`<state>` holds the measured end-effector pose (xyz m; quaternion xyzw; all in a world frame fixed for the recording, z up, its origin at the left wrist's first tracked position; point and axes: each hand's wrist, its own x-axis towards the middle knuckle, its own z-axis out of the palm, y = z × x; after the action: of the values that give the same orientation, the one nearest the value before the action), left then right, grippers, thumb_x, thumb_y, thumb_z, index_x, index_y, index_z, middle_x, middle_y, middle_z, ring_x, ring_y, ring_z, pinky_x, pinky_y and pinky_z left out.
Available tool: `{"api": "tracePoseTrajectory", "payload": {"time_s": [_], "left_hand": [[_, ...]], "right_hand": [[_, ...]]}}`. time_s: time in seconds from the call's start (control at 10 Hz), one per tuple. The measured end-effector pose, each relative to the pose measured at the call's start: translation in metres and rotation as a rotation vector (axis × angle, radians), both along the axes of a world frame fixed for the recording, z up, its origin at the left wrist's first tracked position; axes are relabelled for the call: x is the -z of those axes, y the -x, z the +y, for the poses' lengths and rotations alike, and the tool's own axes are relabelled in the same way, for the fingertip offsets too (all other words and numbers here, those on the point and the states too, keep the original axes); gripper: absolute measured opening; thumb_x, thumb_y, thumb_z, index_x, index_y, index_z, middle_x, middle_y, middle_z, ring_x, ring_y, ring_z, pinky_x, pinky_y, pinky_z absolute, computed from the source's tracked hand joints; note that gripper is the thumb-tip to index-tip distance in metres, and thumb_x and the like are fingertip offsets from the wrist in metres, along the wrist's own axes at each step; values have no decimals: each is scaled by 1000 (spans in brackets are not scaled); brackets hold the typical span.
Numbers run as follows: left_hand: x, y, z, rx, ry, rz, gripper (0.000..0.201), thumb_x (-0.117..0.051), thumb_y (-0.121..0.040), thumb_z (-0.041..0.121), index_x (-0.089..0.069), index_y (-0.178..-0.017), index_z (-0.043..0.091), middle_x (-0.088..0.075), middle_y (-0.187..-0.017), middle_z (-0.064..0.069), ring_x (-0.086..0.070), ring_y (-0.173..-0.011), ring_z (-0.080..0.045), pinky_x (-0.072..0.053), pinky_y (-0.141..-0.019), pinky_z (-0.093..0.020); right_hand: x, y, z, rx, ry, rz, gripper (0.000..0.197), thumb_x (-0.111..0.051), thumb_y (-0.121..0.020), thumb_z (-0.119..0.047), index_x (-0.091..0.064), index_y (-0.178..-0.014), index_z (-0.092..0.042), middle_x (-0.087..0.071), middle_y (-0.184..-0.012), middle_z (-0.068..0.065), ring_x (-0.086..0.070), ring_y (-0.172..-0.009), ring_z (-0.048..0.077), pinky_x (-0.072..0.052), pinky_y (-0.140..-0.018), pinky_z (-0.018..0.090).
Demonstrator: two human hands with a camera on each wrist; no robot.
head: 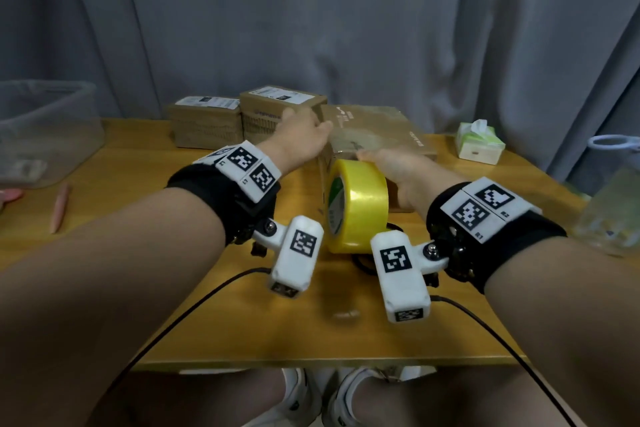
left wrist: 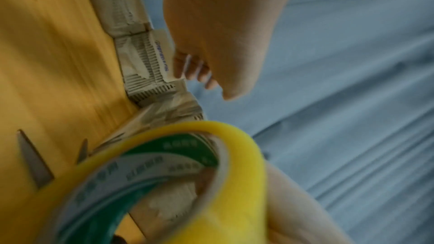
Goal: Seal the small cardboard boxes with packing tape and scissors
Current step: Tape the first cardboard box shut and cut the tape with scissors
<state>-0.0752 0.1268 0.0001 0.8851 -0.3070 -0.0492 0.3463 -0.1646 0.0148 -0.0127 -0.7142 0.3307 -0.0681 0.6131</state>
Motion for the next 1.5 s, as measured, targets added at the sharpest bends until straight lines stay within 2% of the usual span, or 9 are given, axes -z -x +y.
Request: {"api": "tracePoseTrajectory", "payload": {"time_s": [0.2,0.3,0.4,0.6,0.7,0.8,1.0,1.2,1.5], "left_hand": [[-1,36,11,18,195,649,31,-49,-97,37,-61,-91,9,-68,-67,-4,-66,-56,-14,-54,-49,-22],[2,26,13,-83,265,482,21,-57,-94,26,-58,-81,10,-62,-69,-1,-57,-56,-12,-46,-41,-16],[3,7,21,-81,300,418,21,-52,-95,18,-61,-104,1,-64,-95,-11,-58,-72,-17,-49,-62,-26],[-9,-17,29,26,75,219,28,-44,-98,11,-66,-108,-3,-64,-117,-14,-59,-108,-26,-46,-94,-36],[-12,-28,28,-16,2,223,20,-46,-97,16,-62,-99,4,-61,-108,-9,-56,-100,-23,-44,-87,-32],[-3,-48,26,-2,7,250,18,-50,-96,20,-61,-99,8,-60,-100,-10,-55,-88,-19,-46,-77,-29],[-3,-55,32,17,-80,196,28,-54,-93,34,-67,-92,10,-65,-87,-4,-57,-74,-14,-45,-63,-22],[-2,-57,41,-1,-364,61,49,-46,-95,49,-60,-115,7,-60,-117,-7,-54,-105,-23,-40,-93,-32],[5,-64,43,-112,-123,18,25,-56,-92,39,-55,-90,14,-54,-91,-3,-49,-85,-17,-37,-70,-26]], "right_hand": [[2,-5,14,-22,-79,-37,26,-50,-98,-26,-54,-77,-12,-54,-64,3,-51,-54,15,-42,-41,19],[-11,-3,11,-87,55,-25,31,-43,-102,-21,-52,-77,-5,-61,-57,11,-58,-41,16,-42,-32,18],[-27,-7,-6,-79,592,-38,35,-45,-99,-26,-64,-85,0,-65,-55,8,-58,-42,18,-43,-41,22],[-27,-43,-22,-492,1208,-96,40,-35,-103,-28,-48,-139,-18,-45,-146,2,-34,-138,20,-17,-116,40],[-18,-64,-23,-657,1203,134,49,-14,-104,-42,-20,-151,-33,-11,-160,-7,-3,-148,16,12,-117,47],[-11,-79,-26,-647,1169,271,54,-1,-99,-53,-10,-151,-42,-1,-161,-10,2,-148,17,9,-116,53],[-7,-91,-23,-549,1200,355,53,-4,-100,-52,-6,-152,-40,1,-161,-8,3,-148,20,6,-115,58],[-8,-89,-15,-490,1196,417,55,-8,-100,-53,-5,-153,-37,2,-161,-6,3,-148,24,4,-115,60],[-6,-108,-5,-306,1199,472,64,-20,-97,-59,-18,-152,-27,-12,-161,4,-13,-146,32,-5,-113,63]]}}
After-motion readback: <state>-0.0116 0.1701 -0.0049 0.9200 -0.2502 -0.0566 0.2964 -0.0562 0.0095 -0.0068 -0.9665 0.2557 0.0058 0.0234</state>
